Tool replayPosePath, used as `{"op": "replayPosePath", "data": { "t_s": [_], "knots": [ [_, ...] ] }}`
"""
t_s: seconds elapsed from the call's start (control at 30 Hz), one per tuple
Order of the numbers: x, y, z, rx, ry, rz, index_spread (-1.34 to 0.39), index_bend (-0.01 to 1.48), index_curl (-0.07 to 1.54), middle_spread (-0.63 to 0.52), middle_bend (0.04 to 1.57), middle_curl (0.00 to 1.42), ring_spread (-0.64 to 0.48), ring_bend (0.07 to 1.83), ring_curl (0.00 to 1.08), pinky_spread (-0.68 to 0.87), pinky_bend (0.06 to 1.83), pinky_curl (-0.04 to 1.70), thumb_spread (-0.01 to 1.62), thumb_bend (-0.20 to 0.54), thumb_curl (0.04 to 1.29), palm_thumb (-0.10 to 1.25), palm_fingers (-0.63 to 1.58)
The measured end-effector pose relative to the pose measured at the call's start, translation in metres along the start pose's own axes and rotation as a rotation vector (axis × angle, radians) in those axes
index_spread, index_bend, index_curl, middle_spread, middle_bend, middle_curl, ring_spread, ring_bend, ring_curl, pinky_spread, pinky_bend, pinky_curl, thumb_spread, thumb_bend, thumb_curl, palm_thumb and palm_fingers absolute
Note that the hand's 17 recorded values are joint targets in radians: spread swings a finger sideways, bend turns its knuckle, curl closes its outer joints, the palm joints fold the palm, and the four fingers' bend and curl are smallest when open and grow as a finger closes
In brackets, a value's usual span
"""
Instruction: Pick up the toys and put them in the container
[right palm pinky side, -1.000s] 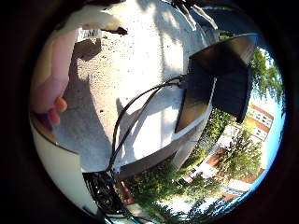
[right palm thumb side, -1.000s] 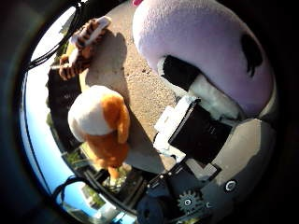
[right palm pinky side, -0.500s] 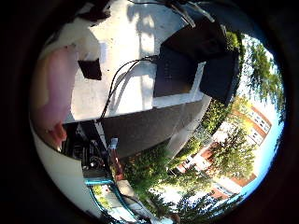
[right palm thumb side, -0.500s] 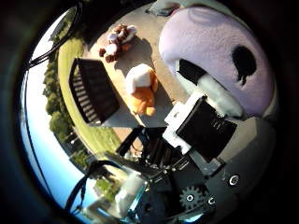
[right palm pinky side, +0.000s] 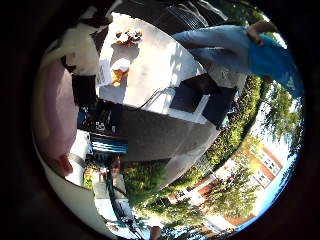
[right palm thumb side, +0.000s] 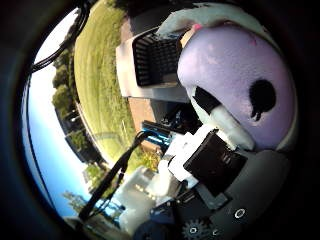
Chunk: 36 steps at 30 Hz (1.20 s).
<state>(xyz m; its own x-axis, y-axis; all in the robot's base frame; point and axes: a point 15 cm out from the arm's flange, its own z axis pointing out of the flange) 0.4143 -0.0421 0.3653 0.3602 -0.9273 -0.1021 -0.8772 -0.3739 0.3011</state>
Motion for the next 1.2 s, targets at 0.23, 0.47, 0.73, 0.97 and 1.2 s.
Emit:
{"op": "replayPosePath", "data": {
  "t_s": [0.23,0.47,0.73,0.97,1.2],
  "knots": [
    [-0.121,-0.081,0.011,0.066,-0.061,-0.124,-1.01,1.01,0.11,-0.22,1.28,1.11,-0.13,1.5,0.89,0.11,1.54,0.88,1.2,-0.011,0.68,0.95,0.73],
    [-0.164,-0.188,0.1,0.064,-0.082,-0.122,-1.01,1.07,0.09,-0.22,1.3,1.11,-0.13,1.52,0.89,0.11,1.54,0.93,1.21,-0.038,0.67,0.87,0.7],
    [-0.166,-0.242,0.201,0.002,-0.11,-0.072,-0.65,1.06,0.11,-0.15,0.91,0.94,0.02,1.34,0.78,0.19,1.33,0.92,1.32,-0.028,0.54,0.78,0.21],
    [-0.142,-0.229,0.201,-0.042,-0.149,-0.164,-0.45,0.74,0.11,0.04,0.33,0.58,0.23,0.68,0.46,0.37,0.92,0.66,1.24,-0.003,0.48,0.82,-0.26],
    [-0.098,-0.189,0.115,0.066,-0.178,-0.227,-0.46,0.44,0.11,0.12,0.15,0.44,0.29,0.48,0.35,0.46,0.77,0.54,1.16,-0.024,0.49,0.86,-0.12]
  ]
}}
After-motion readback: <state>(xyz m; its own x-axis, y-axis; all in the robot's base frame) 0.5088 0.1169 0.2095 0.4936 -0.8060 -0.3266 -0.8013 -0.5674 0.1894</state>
